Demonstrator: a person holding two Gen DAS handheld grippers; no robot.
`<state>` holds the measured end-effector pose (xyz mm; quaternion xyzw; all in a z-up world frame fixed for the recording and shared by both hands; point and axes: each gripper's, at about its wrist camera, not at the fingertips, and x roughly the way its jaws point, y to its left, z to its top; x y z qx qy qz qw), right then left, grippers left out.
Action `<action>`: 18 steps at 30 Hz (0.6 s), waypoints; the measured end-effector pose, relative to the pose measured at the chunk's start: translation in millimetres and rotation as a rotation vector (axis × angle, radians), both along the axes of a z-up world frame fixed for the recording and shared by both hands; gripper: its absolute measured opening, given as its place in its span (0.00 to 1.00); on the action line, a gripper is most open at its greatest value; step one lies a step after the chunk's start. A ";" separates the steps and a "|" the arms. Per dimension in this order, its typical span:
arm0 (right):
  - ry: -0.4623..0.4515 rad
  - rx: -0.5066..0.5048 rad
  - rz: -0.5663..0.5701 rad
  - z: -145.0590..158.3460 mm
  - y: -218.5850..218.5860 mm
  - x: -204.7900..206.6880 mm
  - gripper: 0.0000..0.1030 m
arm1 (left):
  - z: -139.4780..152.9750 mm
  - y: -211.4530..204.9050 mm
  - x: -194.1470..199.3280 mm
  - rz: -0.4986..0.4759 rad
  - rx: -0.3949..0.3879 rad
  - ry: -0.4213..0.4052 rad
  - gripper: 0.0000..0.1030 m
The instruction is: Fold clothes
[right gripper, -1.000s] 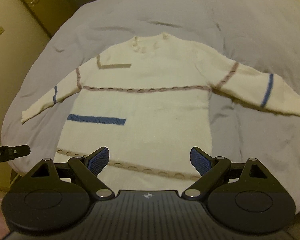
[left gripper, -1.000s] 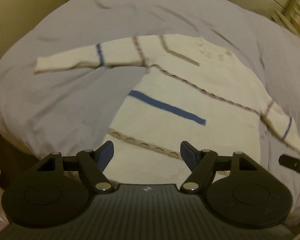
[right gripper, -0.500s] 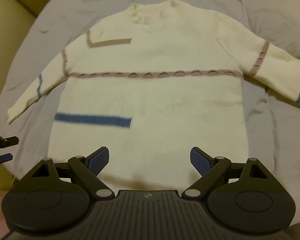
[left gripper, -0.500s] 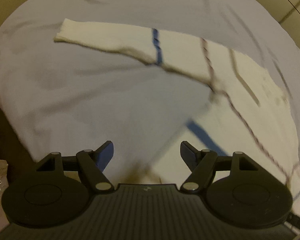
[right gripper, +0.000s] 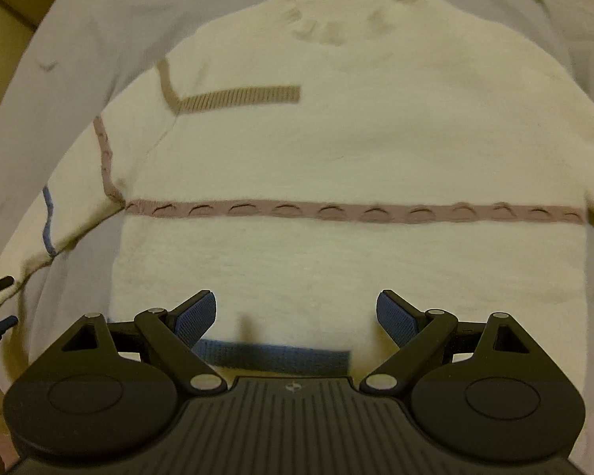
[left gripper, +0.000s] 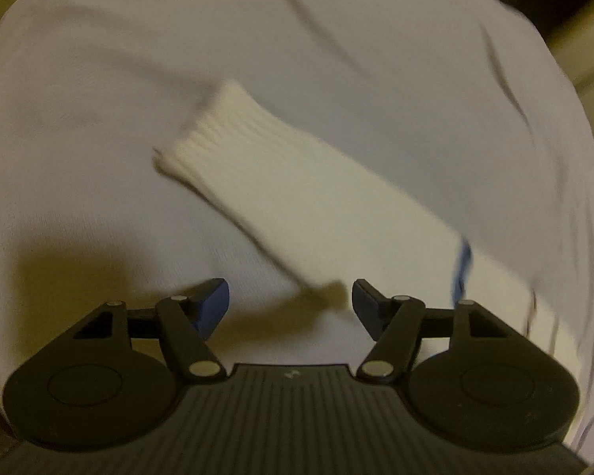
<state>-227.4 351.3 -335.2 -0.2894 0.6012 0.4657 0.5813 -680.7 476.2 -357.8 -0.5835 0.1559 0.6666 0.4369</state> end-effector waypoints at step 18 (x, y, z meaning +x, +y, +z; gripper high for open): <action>-0.055 -0.007 -0.080 -1.7 3.4 41.1 0.87 | 104.7 12.5 123.1 -0.366 0.424 -0.185 0.05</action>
